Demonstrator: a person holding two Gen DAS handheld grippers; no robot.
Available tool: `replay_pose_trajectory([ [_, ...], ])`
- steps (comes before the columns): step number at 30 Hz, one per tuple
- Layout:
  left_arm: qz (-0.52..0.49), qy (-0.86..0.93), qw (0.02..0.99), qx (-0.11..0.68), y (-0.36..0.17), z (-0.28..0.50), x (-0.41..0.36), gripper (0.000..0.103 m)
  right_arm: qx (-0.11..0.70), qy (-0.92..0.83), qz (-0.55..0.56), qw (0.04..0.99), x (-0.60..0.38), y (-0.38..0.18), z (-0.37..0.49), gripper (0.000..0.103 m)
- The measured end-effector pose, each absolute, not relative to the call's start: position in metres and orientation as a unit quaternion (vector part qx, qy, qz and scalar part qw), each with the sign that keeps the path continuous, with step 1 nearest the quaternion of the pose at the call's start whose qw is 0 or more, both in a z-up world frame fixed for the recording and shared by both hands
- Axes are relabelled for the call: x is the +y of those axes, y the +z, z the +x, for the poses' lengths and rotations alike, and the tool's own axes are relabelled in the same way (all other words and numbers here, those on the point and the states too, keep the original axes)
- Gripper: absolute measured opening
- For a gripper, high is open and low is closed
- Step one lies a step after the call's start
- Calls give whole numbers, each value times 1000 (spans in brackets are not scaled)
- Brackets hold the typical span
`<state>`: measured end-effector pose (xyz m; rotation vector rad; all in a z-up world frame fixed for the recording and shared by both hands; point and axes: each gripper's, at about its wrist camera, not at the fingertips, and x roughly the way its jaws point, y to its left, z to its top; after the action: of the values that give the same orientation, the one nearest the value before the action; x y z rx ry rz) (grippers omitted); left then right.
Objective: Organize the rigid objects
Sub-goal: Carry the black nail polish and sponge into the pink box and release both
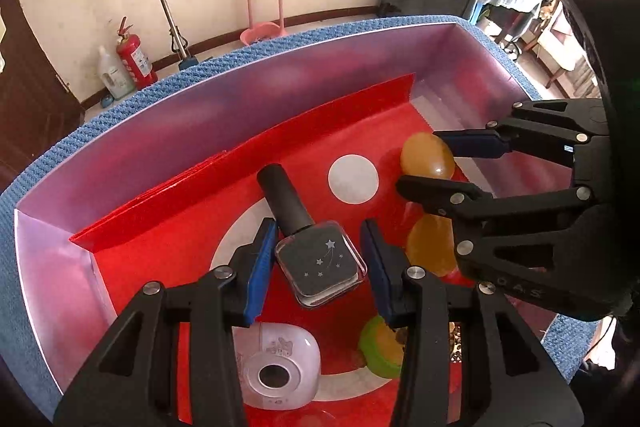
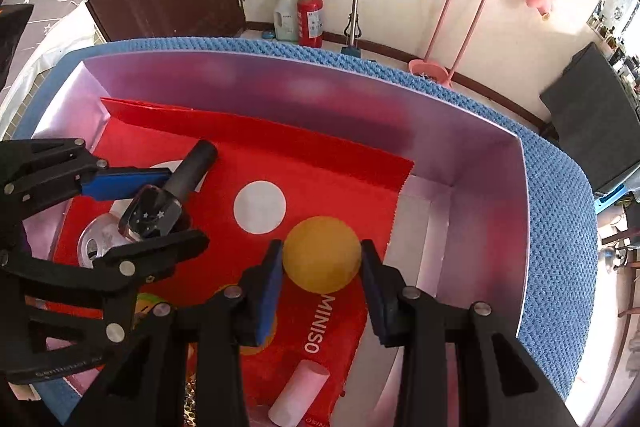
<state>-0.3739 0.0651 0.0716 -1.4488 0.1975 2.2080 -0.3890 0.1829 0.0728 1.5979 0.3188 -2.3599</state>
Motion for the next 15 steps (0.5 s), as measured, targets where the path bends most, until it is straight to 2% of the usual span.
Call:
replay_pose_trajectory([
  [15,-532,809,235,87,65,-371,70,41,111,-814,554,135,178,72,-386,41],
])
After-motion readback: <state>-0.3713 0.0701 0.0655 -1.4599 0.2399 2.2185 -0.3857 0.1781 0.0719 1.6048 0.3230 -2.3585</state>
